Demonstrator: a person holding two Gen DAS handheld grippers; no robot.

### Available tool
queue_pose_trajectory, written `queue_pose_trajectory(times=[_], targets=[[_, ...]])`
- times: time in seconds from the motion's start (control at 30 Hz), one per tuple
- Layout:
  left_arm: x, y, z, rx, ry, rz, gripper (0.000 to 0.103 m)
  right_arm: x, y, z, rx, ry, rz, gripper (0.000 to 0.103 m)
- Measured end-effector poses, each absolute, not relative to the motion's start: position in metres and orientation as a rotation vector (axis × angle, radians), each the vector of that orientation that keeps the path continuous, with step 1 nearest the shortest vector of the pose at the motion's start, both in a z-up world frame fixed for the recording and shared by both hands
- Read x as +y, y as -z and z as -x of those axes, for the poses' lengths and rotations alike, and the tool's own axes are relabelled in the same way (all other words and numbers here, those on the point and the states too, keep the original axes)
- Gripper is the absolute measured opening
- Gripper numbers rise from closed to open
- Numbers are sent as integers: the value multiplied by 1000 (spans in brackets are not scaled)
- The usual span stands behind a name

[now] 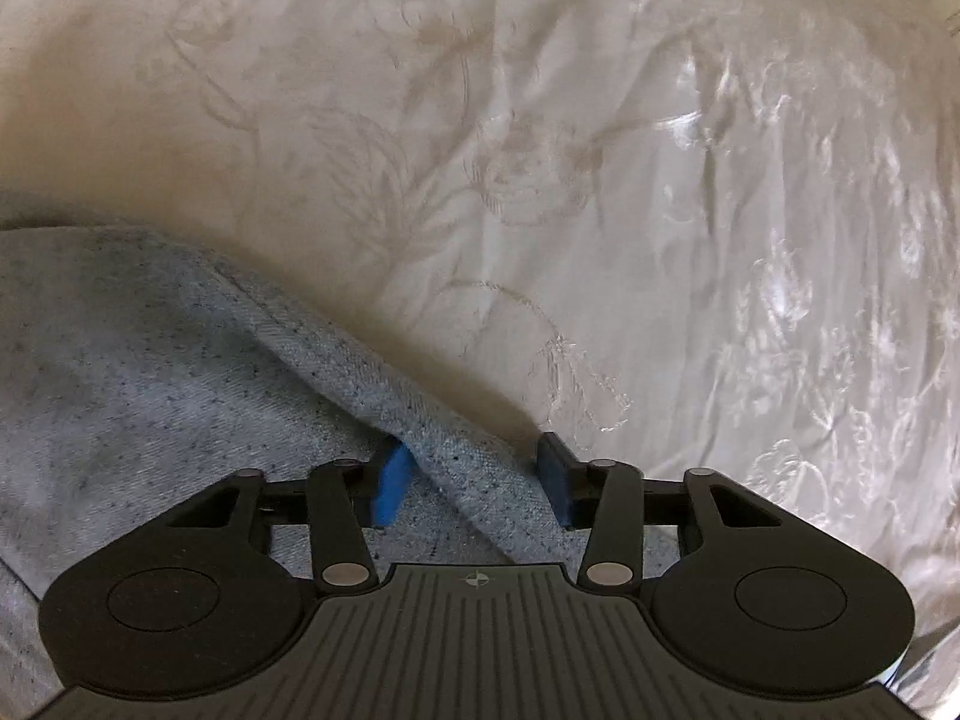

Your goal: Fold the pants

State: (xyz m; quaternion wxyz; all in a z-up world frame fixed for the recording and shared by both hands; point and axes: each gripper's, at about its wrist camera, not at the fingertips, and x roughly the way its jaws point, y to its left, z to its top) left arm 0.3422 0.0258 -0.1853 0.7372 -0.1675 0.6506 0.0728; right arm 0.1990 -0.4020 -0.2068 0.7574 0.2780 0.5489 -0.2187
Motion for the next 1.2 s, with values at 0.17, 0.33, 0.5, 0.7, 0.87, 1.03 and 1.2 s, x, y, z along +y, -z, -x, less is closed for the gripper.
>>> queue_pose_trajectory(times=[0.17, 0.33, 0.5, 0.7, 0.87, 1.03, 1.2], targets=[[21, 154, -319, 1310, -161, 326, 4, -403, 197, -192, 1169, 471, -621, 3], [14, 91, -263, 1181, -89, 231, 4, -400, 166, -166, 1124, 468, -613, 3], [25, 46, -188, 1098, -43, 170, 4, -396, 132, -114, 1095, 469, -619, 3], [27, 39, -103, 1101, -38, 87, 4, -386, 117, -33, 1134, 492, -640, 3], [35, 82, -51, 1220, -57, 67, 4, -369, 150, 16, 1241, 502, -596, 3], [33, 132, -41, 1297, -91, 30, 4, -349, 169, 35, 1327, 519, -400, 15], [28, 144, -47, 1285, -89, -1, 4, -320, 145, 21, 1160, 436, -168, 41]])
